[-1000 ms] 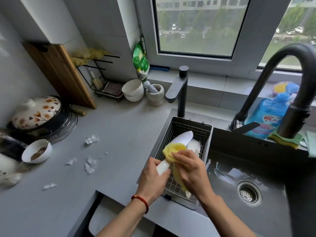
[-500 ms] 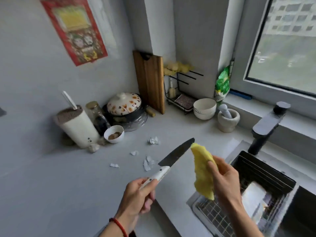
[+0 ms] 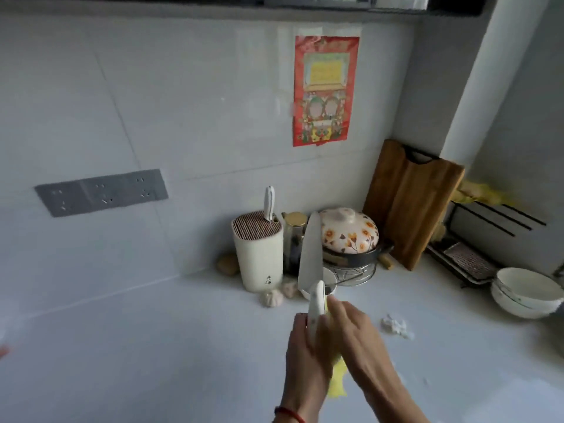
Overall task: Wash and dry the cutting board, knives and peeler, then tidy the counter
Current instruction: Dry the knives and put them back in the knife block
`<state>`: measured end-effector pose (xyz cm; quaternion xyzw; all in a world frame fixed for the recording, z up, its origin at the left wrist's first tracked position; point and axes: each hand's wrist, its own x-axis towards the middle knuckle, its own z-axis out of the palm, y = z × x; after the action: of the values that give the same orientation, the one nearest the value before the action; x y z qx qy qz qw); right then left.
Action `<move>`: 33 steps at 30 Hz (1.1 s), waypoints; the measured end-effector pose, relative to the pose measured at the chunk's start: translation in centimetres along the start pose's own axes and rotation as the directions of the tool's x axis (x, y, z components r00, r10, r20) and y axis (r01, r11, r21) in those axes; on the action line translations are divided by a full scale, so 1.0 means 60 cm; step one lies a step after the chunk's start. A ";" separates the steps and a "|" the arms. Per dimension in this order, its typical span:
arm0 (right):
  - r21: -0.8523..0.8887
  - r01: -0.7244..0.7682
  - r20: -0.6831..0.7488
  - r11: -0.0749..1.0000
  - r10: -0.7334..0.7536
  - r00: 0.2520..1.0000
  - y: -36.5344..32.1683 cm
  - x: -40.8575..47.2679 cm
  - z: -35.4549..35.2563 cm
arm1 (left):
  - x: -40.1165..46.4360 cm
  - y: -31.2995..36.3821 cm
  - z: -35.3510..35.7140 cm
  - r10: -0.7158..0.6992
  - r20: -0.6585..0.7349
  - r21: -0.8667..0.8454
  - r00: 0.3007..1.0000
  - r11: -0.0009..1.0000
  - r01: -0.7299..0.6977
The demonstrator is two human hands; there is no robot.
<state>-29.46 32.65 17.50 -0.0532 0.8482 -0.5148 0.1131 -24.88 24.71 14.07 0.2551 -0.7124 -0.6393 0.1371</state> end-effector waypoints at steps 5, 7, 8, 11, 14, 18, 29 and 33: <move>-0.331 0.074 0.160 0.941 -0.021 0.987 -0.105 0.079 0.083 | 0.078 -0.001 -0.049 0.093 -0.082 0.235 0.992 0.969 -0.072; -0.353 0.064 0.170 0.934 -0.003 0.985 -0.121 0.098 0.100 | 0.088 0.007 -0.066 0.079 -0.057 0.285 0.995 0.957 -0.059; -0.378 0.069 0.162 0.923 -0.008 0.987 -0.128 0.109 0.108 | 0.096 0.009 -0.080 0.087 -0.030 0.280 0.996 0.957 -0.075; -0.476 0.081 0.096 0.876 -0.040 0.995 -0.144 0.148 0.123 | 0.106 -0.003 -0.126 0.082 0.007 0.151 0.997 0.985 -0.082; -0.494 0.083 0.072 0.866 -0.054 0.996 -0.160 0.187 0.124 | 0.107 -0.027 -0.172 -0.067 -0.011 0.056 0.998 0.996 0.067; -0.586 0.134 0.085 0.800 -0.104 0.991 -0.184 0.235 0.129 | 0.128 -0.060 -0.213 -0.115 -0.096 0.043 0.989 0.992 0.119; -0.704 0.134 0.179 0.698 -0.009 0.984 -0.240 0.298 0.125 | 0.150 -0.089 -0.241 -0.112 -0.159 0.039 0.981 0.992 0.119; -0.747 0.128 0.193 0.652 0.029 0.981 -0.265 0.315 0.127 | 0.154 -0.083 -0.246 -0.108 -0.169 0.028 0.980 0.993 0.115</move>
<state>-46.33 14.79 25.59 -0.1666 0.9689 -0.1107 0.1459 -23.93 7.06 10.14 0.3498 -0.6947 -0.6090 0.1553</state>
